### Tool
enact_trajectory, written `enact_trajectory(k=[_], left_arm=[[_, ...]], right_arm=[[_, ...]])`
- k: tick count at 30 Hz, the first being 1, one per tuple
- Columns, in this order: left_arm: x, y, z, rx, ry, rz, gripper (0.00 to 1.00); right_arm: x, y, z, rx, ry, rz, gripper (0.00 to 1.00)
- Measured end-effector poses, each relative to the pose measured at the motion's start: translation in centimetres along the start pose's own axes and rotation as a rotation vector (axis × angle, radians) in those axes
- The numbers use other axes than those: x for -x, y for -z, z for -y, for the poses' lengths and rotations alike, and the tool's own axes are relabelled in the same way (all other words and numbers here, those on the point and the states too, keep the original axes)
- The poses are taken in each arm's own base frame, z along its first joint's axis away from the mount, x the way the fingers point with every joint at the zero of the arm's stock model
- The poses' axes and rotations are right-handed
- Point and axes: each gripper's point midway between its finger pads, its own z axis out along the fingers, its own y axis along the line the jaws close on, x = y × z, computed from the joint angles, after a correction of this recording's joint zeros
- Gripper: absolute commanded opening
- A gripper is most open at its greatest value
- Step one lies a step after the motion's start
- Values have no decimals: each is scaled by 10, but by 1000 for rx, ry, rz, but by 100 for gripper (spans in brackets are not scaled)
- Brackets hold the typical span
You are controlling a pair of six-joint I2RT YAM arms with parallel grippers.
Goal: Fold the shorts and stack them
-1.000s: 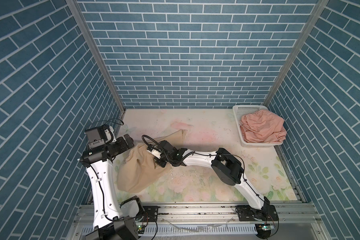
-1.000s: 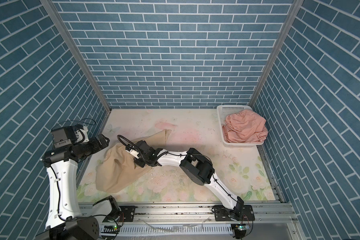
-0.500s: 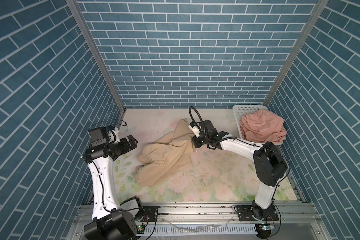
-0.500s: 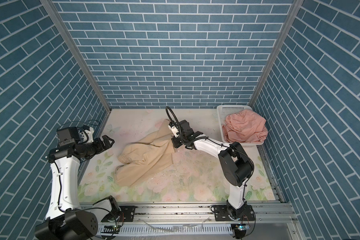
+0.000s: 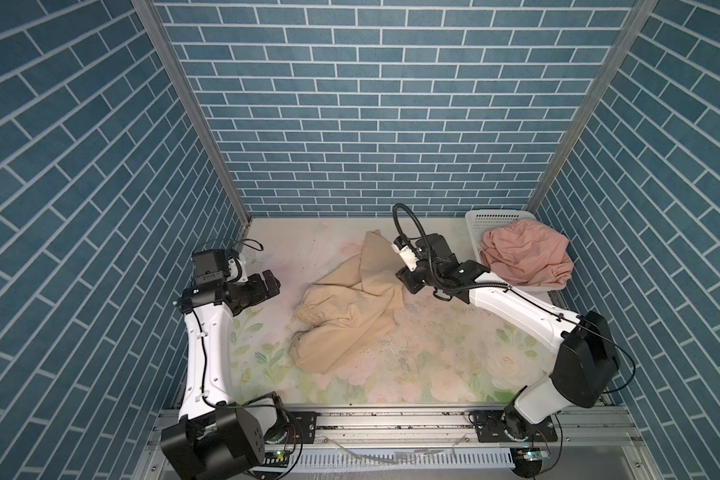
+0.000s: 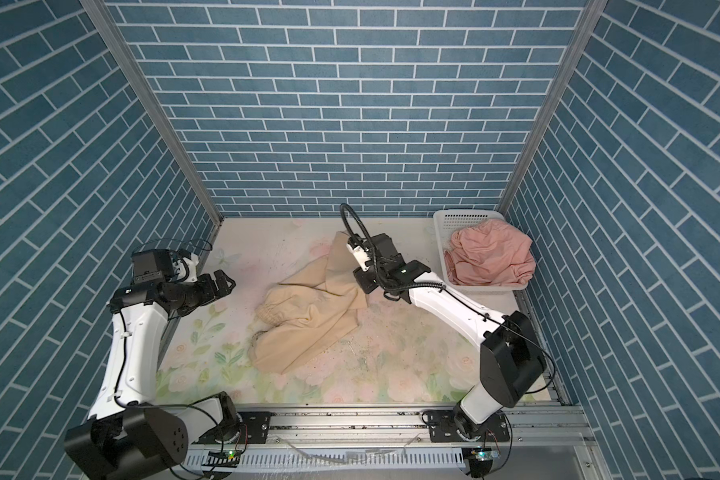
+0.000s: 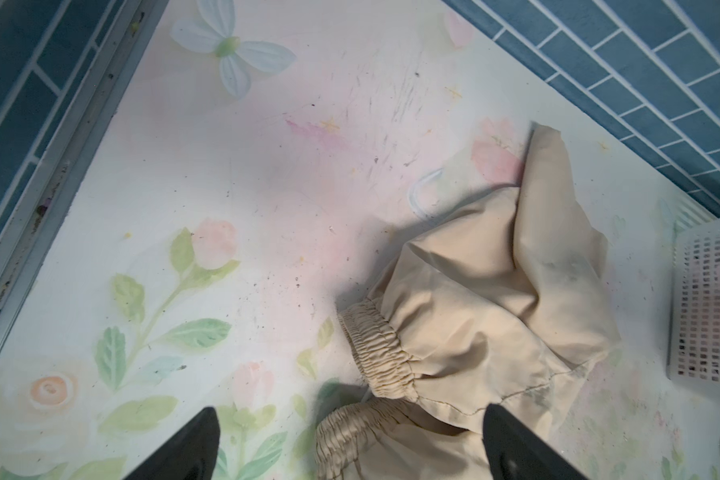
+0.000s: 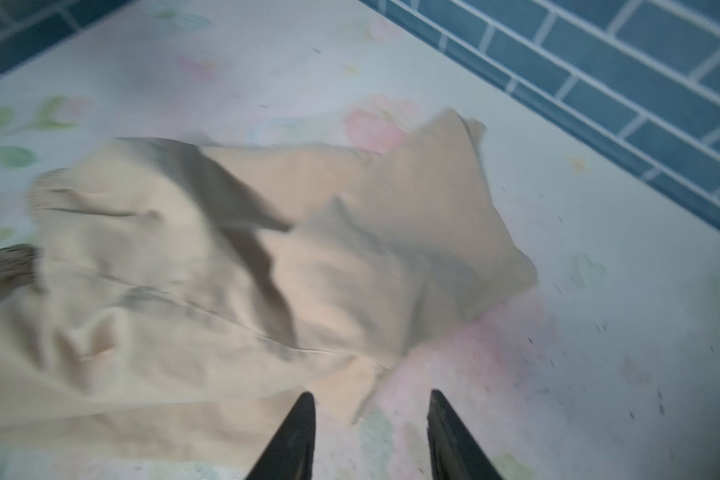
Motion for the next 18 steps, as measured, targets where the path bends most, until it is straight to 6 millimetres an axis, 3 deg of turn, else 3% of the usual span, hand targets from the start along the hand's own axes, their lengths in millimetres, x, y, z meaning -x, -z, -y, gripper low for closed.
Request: enact_trajectory(k=[4,7,9,13,18], left_arm=[[5,-5,-12,24,30,-9,100],[10,0,-24,49,55,18,100],[15,5,-38,63,96,43,100],[16,8,-61,91,163,72,100],[3,0,-66,83,184,52,100]], right_arm=[[14,-6,-122,219,162,73,46],[-1,-30,-208,342,286,51,49],[-13,-48,-250,386,349,29,52],[-33,-84,-299,412,423,-14,56],[-36,-119,-311,324,461,-31,62]])
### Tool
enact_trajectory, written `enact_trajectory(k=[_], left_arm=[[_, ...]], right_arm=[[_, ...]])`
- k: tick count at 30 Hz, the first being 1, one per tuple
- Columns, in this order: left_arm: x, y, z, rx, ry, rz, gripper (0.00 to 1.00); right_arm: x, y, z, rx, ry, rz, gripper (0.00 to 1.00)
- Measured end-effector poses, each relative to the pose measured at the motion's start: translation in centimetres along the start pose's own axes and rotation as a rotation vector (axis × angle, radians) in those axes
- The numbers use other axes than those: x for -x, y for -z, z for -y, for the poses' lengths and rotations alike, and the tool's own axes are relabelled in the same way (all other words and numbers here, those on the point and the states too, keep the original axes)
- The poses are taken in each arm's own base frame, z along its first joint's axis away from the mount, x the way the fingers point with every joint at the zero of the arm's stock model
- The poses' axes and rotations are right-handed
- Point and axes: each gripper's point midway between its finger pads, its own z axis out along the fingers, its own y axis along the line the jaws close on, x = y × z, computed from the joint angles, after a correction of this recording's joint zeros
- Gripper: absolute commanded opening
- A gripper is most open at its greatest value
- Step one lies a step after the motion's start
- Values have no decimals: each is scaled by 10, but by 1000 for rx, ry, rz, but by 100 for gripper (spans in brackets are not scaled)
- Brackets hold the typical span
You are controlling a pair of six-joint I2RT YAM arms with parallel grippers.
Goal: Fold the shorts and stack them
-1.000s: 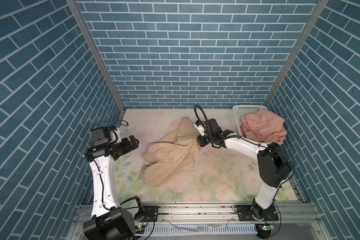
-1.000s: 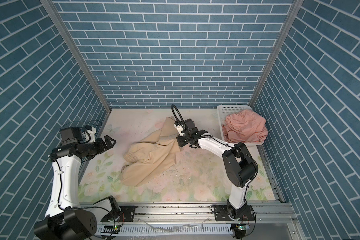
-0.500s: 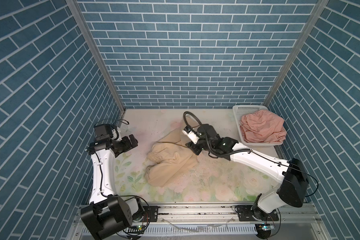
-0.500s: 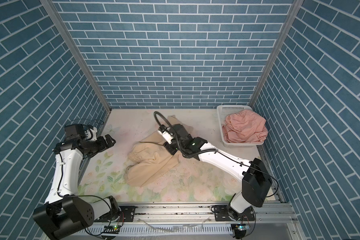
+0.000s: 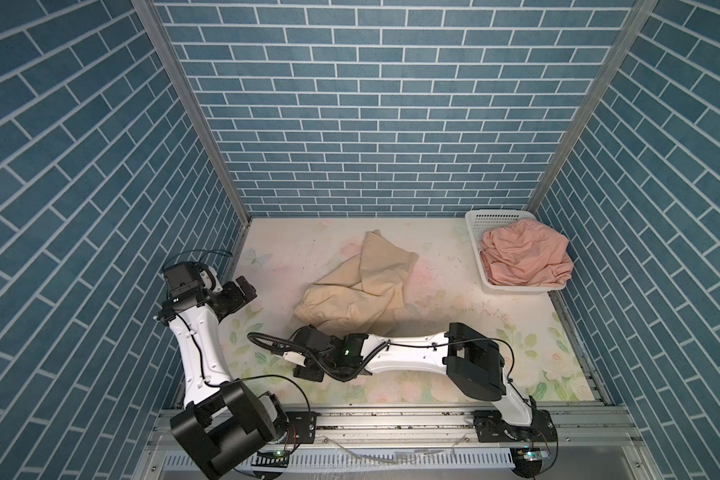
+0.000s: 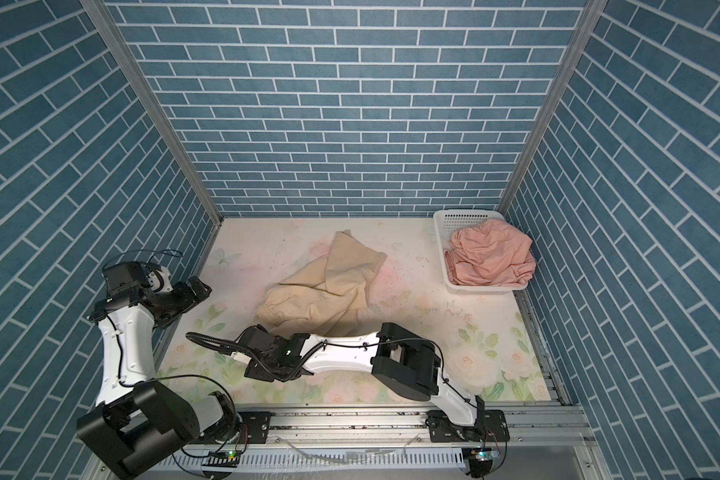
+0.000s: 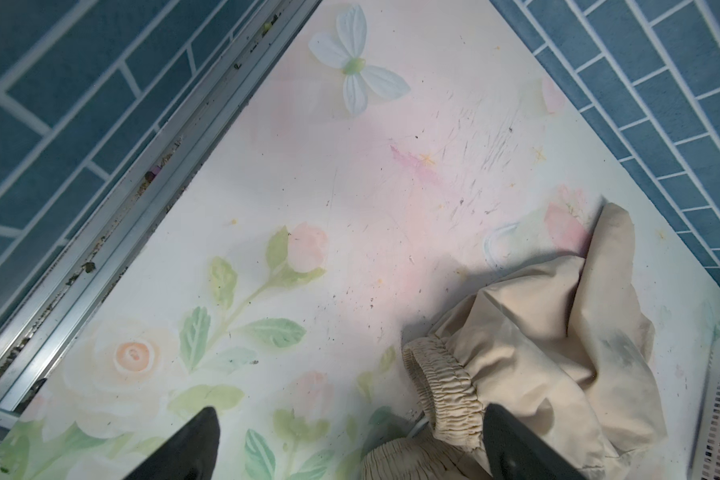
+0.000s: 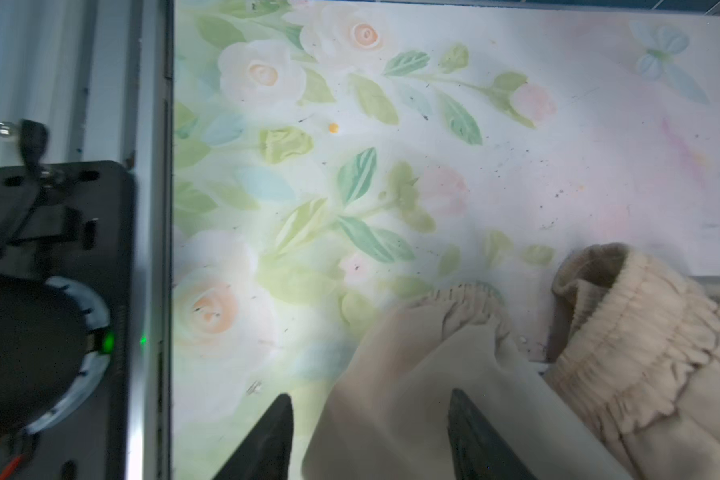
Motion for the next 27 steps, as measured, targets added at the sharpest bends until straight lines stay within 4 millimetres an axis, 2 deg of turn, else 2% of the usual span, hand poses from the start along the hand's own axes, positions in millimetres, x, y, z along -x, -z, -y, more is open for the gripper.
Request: enact_trajectory(k=[6,9,11,13,15,16,18,20,23,25,27], left_arm=[[0,0,-1,-22,17,10,100],[1,0,0,-33,19,12,100],[2,0,2,-43,19,14,100],[2,0,4,-56,18,16,100],[2,0,7,-74,20,14,100],[2,-1,9,-87,22,11,100],[0,-3,13,-121,28,3,100],[-6,-7,18,-153,36,-17,100],[-20,-13,31,-185,22,-62,100],[-30,-17,53,-215,-29,-92,100],[-43,-21,77,-250,-88,-114,100]], right_arm=[[-8,-29,11,-130,30,-51,64],[-22,-39,21,-197,40,-96,58],[-31,-40,26,-224,43,-124,45],[-38,-40,34,-247,36,-142,23],[-46,-39,44,-263,17,-152,5],[-54,-35,49,-266,2,-160,0],[-67,-23,58,-256,-35,-172,0],[-76,0,69,-235,-89,-164,0],[-66,46,94,-208,-219,-61,0],[-53,91,119,-215,-310,55,0],[-50,124,140,-239,-375,136,0]])
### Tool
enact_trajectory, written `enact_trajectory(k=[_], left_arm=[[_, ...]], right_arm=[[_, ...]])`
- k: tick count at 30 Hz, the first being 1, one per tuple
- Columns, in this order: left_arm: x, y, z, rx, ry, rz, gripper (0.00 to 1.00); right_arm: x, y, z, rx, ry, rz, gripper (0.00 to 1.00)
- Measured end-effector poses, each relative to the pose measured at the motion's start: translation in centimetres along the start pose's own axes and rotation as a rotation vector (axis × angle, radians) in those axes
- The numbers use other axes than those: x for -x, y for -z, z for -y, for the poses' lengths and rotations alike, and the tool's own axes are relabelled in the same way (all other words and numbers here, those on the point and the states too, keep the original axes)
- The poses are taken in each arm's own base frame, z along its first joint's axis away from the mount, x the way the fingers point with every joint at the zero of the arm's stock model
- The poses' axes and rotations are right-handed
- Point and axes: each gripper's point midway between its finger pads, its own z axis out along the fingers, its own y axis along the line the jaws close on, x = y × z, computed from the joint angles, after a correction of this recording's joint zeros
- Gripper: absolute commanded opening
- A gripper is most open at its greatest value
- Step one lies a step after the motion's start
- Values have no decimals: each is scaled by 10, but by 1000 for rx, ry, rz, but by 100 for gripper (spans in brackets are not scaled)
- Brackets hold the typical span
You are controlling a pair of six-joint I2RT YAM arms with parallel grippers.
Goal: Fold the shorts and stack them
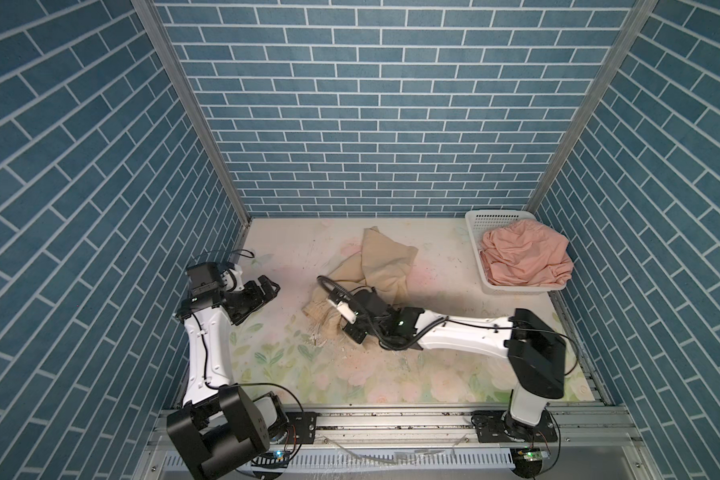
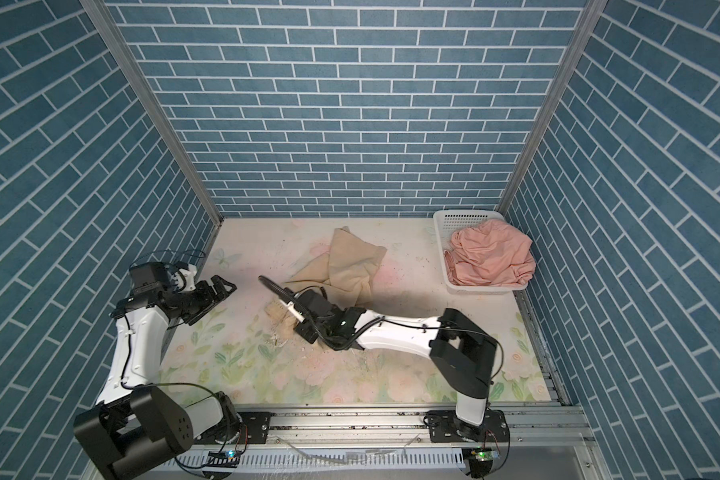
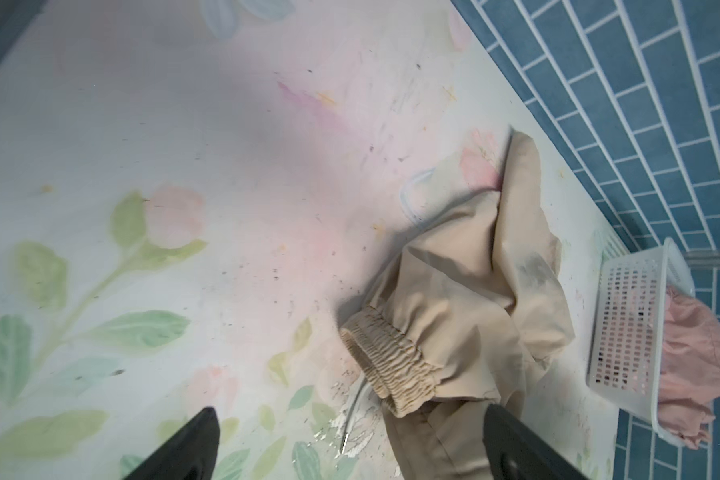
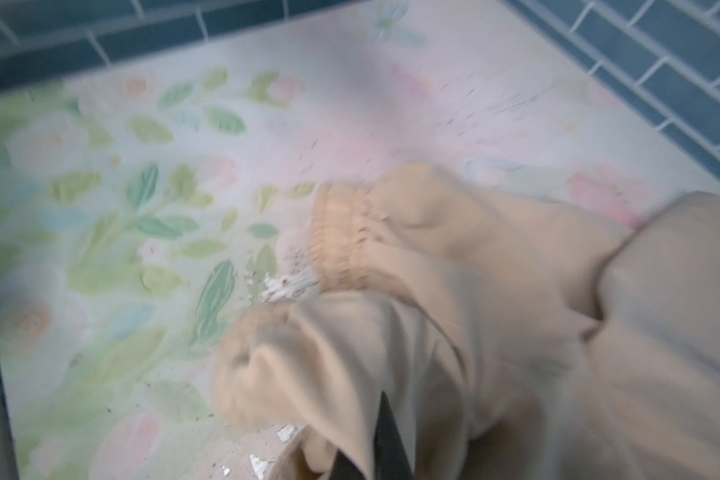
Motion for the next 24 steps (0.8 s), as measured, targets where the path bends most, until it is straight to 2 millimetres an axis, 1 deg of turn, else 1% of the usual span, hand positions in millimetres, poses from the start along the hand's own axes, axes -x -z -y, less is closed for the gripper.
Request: enact_trajectory(k=[1,2,4,5,7,9,12,16,18,20,22,24], left_arm=[[-7,-7,12,-21,-30,-17,100],[-15,-14,22,-36,-50,-35,100],[-32,-29,35,-60,-70,-77,100],[-38,-36,37,-60,-68,-94,100],[-49,-50,37,-53,-59,-125,100],[-61,-64,36,-34,-58,-162,100],[-85,-75,43,-9,-117,-210,100],[-106,-73,56,28,-235,-230,100],[-108,-67,56,52,-274,-215,100],[-106,-61,56,63,-299,-188,100],[-105,-55,57,64,-322,-163,100],[-113,-53,62,53,-360,-159,100]], right_arm=[[7,13,14,-11,-35,37,0],[9,21,21,-13,-60,57,0],[3,30,35,-13,-115,73,0],[-4,31,42,-15,-145,65,0],[-26,29,53,-9,-202,29,0],[-49,27,68,-18,-277,-14,0],[-68,27,92,-29,-381,-44,0],[-70,32,126,-32,-521,-24,0],[-72,37,151,-46,-593,-4,0],[-75,41,176,-62,-659,10,0],[-79,42,200,-77,-724,14,0],[-82,39,222,-85,-785,10,0]])
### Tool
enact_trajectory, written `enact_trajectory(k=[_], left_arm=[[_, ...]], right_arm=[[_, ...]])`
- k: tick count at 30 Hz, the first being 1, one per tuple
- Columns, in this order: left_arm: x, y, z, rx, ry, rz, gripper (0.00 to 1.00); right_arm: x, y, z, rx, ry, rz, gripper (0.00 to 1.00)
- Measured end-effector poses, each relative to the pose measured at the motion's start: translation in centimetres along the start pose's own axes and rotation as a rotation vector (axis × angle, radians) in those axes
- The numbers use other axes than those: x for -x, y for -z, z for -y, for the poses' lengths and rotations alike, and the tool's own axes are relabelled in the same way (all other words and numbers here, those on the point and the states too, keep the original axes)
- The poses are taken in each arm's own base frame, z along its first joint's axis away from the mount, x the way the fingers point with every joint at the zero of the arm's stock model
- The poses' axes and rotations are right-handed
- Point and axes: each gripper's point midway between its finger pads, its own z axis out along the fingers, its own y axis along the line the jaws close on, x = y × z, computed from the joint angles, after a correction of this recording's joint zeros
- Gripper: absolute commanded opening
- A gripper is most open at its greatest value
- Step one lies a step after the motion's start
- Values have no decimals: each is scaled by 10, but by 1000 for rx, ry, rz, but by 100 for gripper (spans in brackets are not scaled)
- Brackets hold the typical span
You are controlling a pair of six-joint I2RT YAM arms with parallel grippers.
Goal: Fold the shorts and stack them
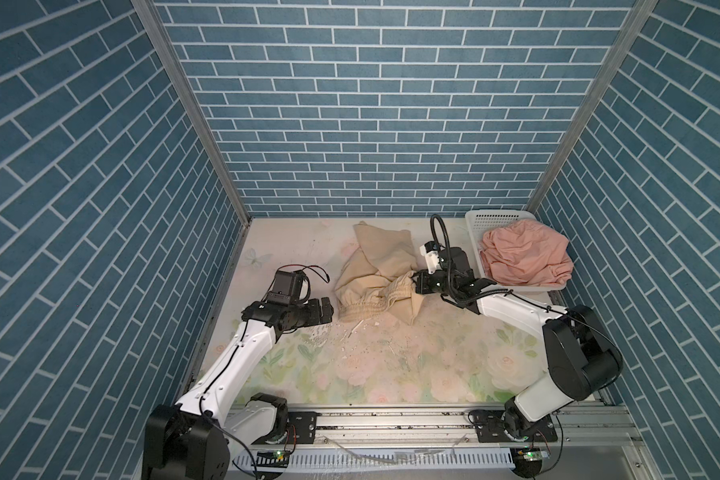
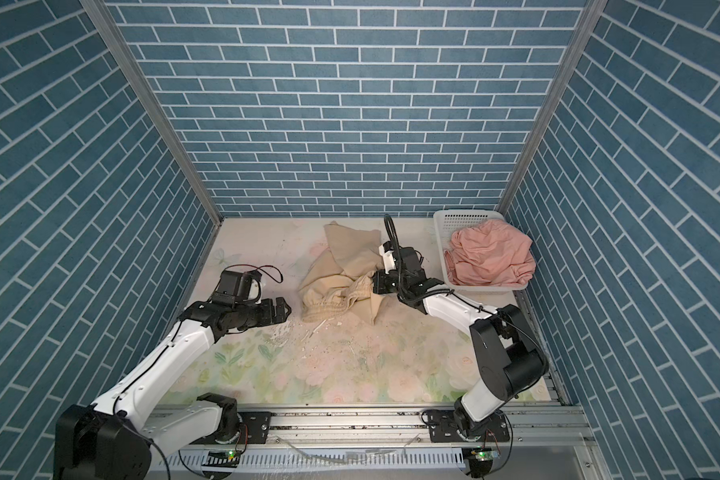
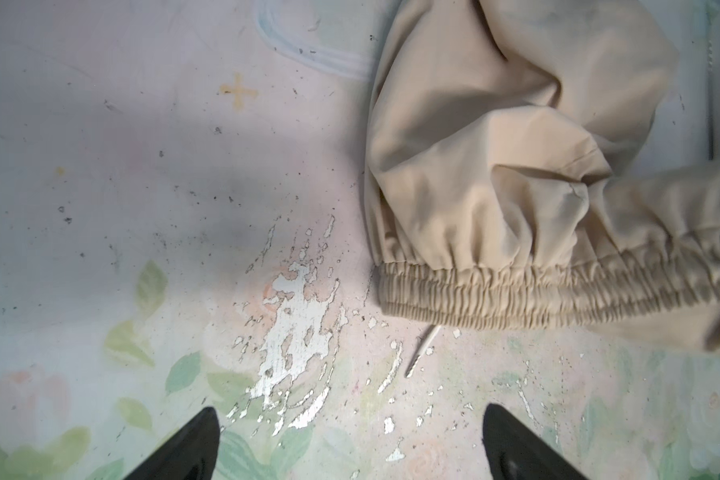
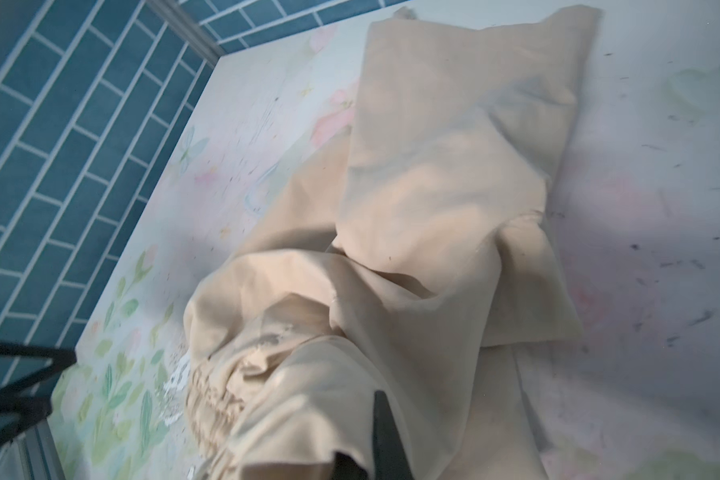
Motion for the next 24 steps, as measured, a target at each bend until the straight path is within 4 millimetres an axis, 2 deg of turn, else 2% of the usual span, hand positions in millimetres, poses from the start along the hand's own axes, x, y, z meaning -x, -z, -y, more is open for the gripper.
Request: enact_trajectory(k=[3,5,8,11,15,21,24], left_arm=[[-18,-8,16,-19,-78,-31,100],[-31,-19,24,-21,-138,-59,100],[-51,-37,33,14,-259,-105,100],[-58,-54,37,63,-367,-115,100],[-51,-75,31,132,-436,-112,100],[-26,-104,42,181,-515,-96,99],[-22,-115,46,182,-548,-96,87]], right_arm=[[12,-7,21,-8,-66,-9,0],[12,-12,27,1,-93,-30,0],[8,-18,27,24,-122,-62,0],[5,-19,23,48,-131,-82,0],[4,-18,17,81,-133,-96,0],[0,-15,12,107,-136,-114,0],[-2,-12,10,117,-137,-119,0]])
